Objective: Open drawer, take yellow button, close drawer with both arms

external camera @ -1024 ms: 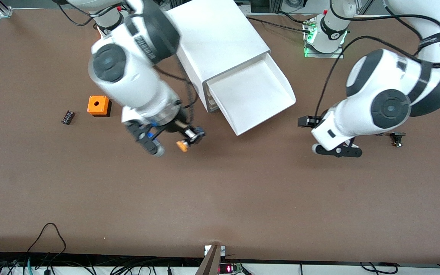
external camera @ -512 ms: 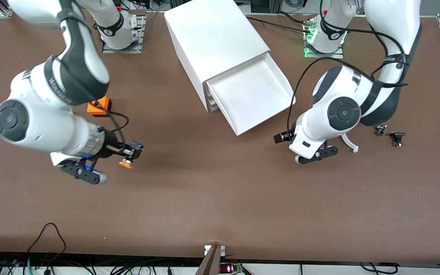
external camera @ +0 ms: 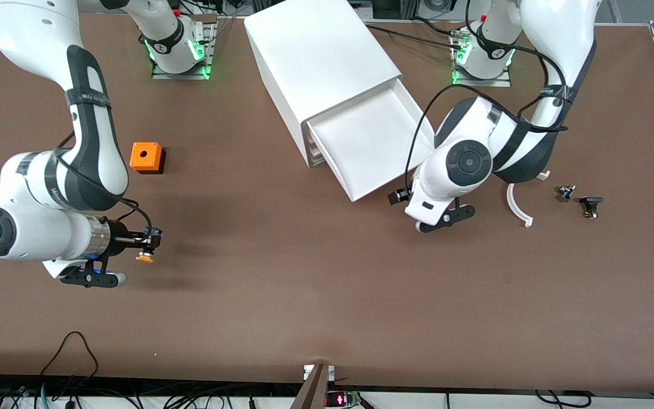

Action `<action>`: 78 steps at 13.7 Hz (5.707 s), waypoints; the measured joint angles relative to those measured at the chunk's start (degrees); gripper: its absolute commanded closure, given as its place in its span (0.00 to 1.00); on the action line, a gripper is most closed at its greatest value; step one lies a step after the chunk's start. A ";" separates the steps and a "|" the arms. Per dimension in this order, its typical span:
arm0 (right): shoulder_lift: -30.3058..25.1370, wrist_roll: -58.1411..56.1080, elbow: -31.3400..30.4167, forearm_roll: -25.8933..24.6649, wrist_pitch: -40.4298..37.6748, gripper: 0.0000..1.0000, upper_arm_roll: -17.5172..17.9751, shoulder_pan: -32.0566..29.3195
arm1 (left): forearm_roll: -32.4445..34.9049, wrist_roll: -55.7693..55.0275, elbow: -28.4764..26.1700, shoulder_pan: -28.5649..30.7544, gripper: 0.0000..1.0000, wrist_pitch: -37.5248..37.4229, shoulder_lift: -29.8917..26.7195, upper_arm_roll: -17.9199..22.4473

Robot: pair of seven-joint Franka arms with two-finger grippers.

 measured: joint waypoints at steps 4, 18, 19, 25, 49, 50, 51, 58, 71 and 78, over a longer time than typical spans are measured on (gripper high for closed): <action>-0.12 -6.90 -14.50 0.00 17.65 1.00 -1.52 -0.10 | -0.09 -4.40 -1.11 -0.99 0.01 0.05 -0.03 -1.64; -5.02 -8.00 -20.96 0.00 26.73 0.00 -1.94 -0.14 | -4.04 -9.77 -8.49 -0.85 0.01 0.01 -3.37 -10.30; -6.68 -8.02 -20.65 -0.21 26.31 0.00 -1.99 -0.14 | -4.19 -10.36 -8.90 -0.83 0.01 -0.01 -3.54 -10.90; -17.56 -6.86 -19.70 -7.91 18.57 0.00 -2.07 0.20 | -4.38 -12.95 -10.41 -0.92 0.01 -0.02 -3.78 -14.41; -39.34 7.16 -19.01 -14.50 -5.25 0.00 17.75 -13.48 | -7.28 -13.04 -11.32 -1.69 0.01 -1.54 -3.74 -16.38; -39.45 7.16 -19.01 -14.71 -5.31 0.00 17.79 -13.48 | -7.28 -12.97 -10.97 -1.07 0.01 -1.55 -3.92 -16.42; -39.46 7.13 -19.01 -14.98 -5.33 0.00 17.83 -13.49 | -7.28 -12.63 -10.29 -0.11 0.01 -1.84 -4.22 -16.41; -39.50 1.17 -18.16 -15.23 -5.35 0.00 17.59 -14.17 | -2.09 4.69 4.22 9.30 0.01 -18.54 -6.53 -16.33; -39.78 1.06 -17.04 -15.20 -5.41 0.00 18.45 -14.08 | -0.73 48.74 2.52 5.76 0.00 -14.40 -22.73 15.73; -39.78 1.06 -16.93 -15.20 -5.41 0.00 18.45 -14.07 | -1.03 50.67 -6.53 3.20 0.00 -11.00 -30.79 20.17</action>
